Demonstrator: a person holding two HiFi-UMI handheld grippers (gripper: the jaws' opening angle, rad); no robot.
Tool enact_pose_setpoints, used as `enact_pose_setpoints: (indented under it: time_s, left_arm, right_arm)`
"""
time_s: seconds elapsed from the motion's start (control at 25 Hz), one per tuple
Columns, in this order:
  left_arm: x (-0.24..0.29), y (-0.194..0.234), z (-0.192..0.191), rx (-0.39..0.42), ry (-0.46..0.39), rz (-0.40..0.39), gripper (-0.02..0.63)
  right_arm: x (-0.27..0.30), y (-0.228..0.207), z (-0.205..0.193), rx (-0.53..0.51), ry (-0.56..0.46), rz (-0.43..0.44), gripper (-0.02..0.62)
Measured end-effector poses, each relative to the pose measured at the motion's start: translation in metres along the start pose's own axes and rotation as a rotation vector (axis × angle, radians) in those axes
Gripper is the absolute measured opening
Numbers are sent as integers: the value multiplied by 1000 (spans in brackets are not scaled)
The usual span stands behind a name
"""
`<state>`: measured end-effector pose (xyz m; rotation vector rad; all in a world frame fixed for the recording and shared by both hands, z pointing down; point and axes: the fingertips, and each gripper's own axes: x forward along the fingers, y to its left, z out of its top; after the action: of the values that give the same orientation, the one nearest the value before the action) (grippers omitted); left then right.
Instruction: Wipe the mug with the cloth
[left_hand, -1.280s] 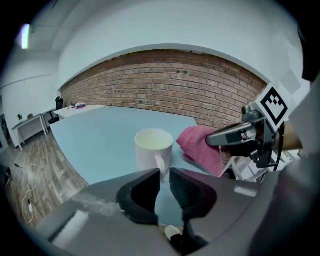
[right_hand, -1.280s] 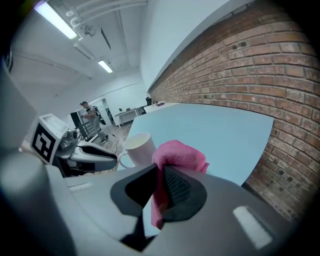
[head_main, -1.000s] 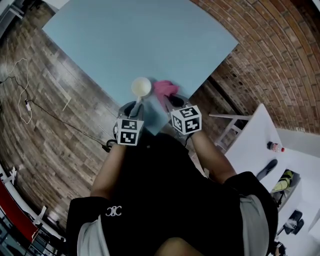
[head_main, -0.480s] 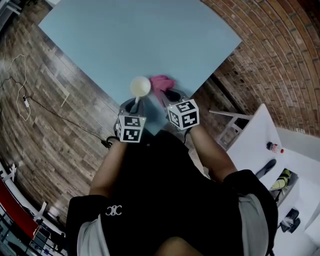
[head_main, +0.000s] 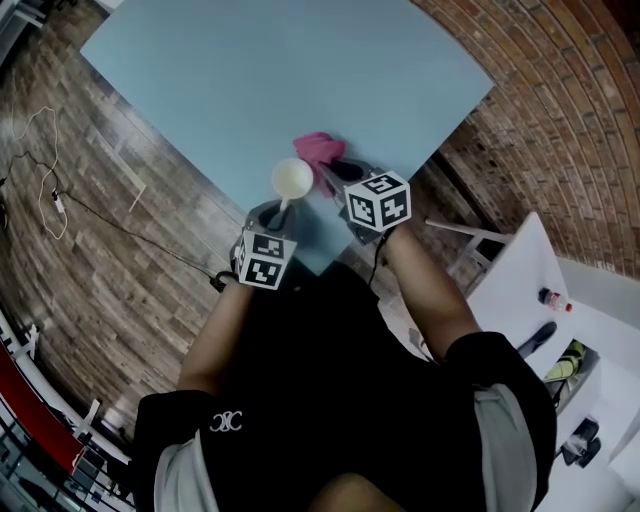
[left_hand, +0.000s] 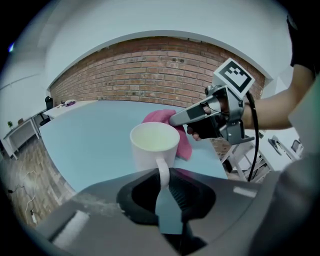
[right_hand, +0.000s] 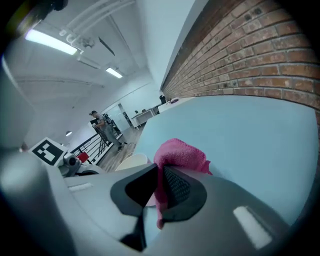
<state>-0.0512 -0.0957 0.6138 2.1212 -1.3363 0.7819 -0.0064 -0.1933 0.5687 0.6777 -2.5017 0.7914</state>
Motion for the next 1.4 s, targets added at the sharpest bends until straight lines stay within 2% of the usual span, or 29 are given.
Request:
enact_pose_setpoints:
  time_s: [0.36, 0.68, 1.4]
  left_arm:
    - [4, 5, 6, 31, 21, -20, 54]
    - [6, 3, 8, 38, 45, -36, 54]
    - [12, -10, 6, 21, 52, -76, 58]
  right_arm:
    - [11, 4, -3, 63, 32, 151, 37]
    - [6, 10, -21, 99, 63, 187, 37]
    - [0, 60, -63, -133, 206, 252, 37]
